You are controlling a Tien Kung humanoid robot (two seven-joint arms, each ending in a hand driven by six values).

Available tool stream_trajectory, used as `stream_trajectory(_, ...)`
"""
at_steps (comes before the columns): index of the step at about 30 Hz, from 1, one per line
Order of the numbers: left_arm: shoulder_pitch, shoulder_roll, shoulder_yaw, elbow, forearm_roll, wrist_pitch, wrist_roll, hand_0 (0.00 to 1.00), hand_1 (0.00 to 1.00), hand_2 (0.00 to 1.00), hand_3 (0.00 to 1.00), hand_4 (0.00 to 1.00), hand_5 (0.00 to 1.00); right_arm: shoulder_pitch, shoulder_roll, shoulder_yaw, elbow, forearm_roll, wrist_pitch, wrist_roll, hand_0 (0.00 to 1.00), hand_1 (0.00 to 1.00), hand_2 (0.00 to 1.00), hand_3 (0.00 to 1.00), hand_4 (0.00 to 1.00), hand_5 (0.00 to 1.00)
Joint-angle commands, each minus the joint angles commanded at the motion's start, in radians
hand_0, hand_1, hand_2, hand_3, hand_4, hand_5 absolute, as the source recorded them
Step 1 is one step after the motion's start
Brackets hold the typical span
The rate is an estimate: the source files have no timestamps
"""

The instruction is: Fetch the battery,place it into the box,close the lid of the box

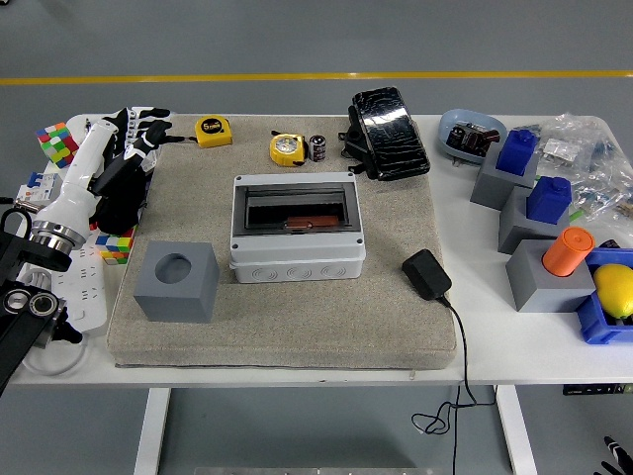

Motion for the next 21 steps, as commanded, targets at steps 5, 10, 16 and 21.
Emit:
stream_trajectory(5, 0.006, 0.0, -0.012, 0.015, -0.003, -0.01, 0.002, 0.552, 0.682, 0.671, 0.719, 0.998, 0.956, -0.003, 0.006, 0.0, -0.001, 0.0, -0.006, 0.001, 0.627, 0.635, 0.631, 0.556, 0.951, 0.528)
stream_trajectory(10, 0.015, 0.001, -0.026, 0.011, 0.002, -0.013, 0.004, 0.551, 0.683, 0.669, 0.718, 0.998, 0.927, -0.006, 0.011, 0.0, -0.002, -0.001, -0.008, 0.002, 0.627, 0.635, 0.631, 0.556, 0.951, 0.528)
stream_trajectory(16, 0.022, 0.001, -0.035, 0.012, 0.005, -0.018, 0.008, 0.548, 0.683, 0.668, 0.718, 0.998, 0.922, -0.009, 0.012, -0.004, -0.005, 0.0, -0.007, 0.0, 0.626, 0.635, 0.631, 0.556, 0.951, 0.529)
stream_trajectory(21, 0.03, 0.004, -0.04, 0.012, 0.007, -0.024, 0.011, 0.545, 0.681, 0.667, 0.719, 0.998, 0.921, -0.012, 0.015, -0.008, -0.012, 0.0, -0.008, -0.003, 0.626, 0.635, 0.631, 0.557, 0.951, 0.529)
